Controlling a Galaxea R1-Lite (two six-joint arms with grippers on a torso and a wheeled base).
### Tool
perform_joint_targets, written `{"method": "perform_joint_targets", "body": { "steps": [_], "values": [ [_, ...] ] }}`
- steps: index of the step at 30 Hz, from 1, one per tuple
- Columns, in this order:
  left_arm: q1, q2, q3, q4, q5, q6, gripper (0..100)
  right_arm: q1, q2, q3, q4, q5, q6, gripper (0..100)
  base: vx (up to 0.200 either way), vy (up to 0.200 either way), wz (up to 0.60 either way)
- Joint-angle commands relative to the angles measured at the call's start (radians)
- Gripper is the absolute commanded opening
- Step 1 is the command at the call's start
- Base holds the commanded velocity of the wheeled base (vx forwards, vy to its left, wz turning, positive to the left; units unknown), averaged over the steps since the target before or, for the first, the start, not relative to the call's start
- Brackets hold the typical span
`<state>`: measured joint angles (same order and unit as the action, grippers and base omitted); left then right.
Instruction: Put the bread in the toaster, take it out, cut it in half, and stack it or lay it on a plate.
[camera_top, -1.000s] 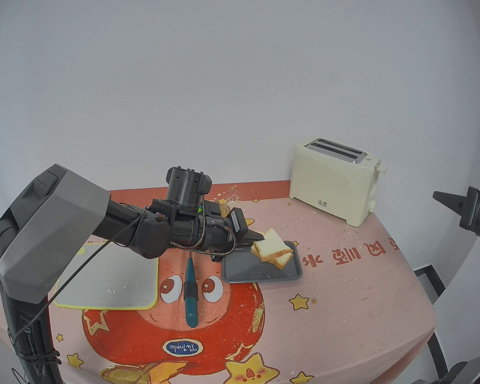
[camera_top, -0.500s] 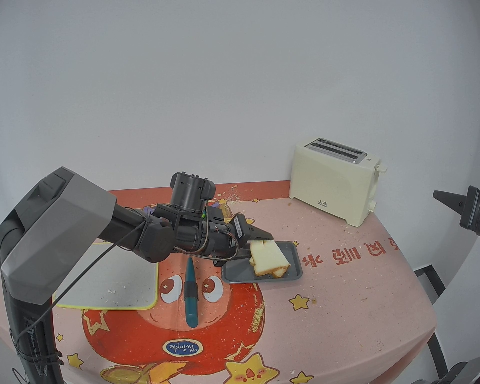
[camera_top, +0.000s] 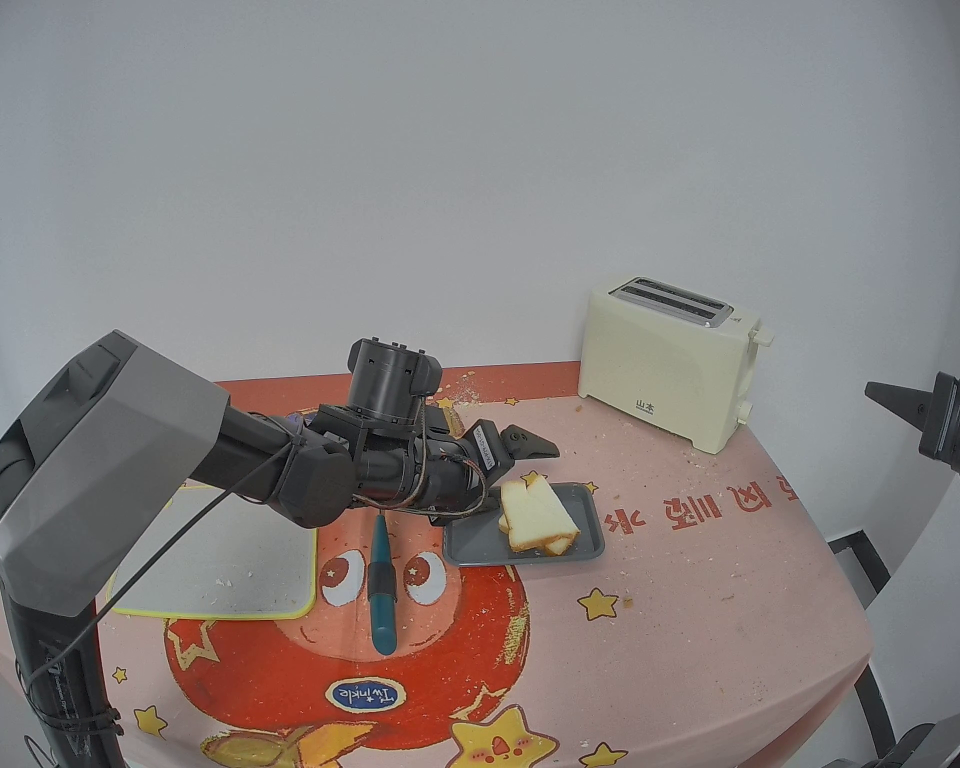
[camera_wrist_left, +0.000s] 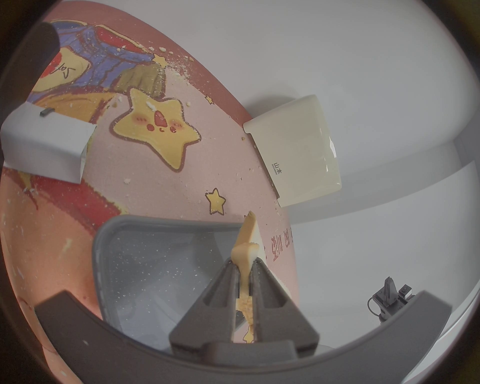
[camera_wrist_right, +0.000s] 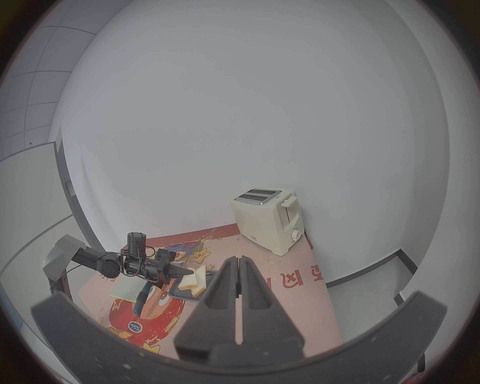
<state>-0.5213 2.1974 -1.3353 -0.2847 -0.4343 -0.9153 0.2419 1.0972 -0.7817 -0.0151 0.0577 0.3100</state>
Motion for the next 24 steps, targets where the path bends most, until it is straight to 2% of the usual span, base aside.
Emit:
{"method": "perform_joint_targets", "body": {
  "steps": [1,7,13,19,24],
  "values": [
    [-0.002,-0.038,0.002,0.001,-0.001,-0.005,100,0.0,0.0,-0.001,0.0,0.001,0.0,0,0.0,0.0,0.0],
    [-0.034,-0.102,0.011,0.001,0.0,-0.01,100,-0.001,0.001,-0.002,-0.002,0.001,0.0,0,0.0,0.0,0.0],
    [-0.034,-0.166,0.044,0.002,0.003,-0.013,100,-0.003,-0.005,0.001,0.0,0.002,0.0,0,0.0,0.0,0.0],
    [-0.022,-0.288,0.127,0.002,0.009,-0.011,100,-0.004,-0.005,0.001,0.0,0.002,-0.002,0,0.0,0.0,0.0],
    [0.017,-0.367,0.203,0.001,0.043,-0.005,100,-0.006,-0.007,0.002,0.0,0.001,-0.002,0,0.0,0.0,0.0]
  ]
}}
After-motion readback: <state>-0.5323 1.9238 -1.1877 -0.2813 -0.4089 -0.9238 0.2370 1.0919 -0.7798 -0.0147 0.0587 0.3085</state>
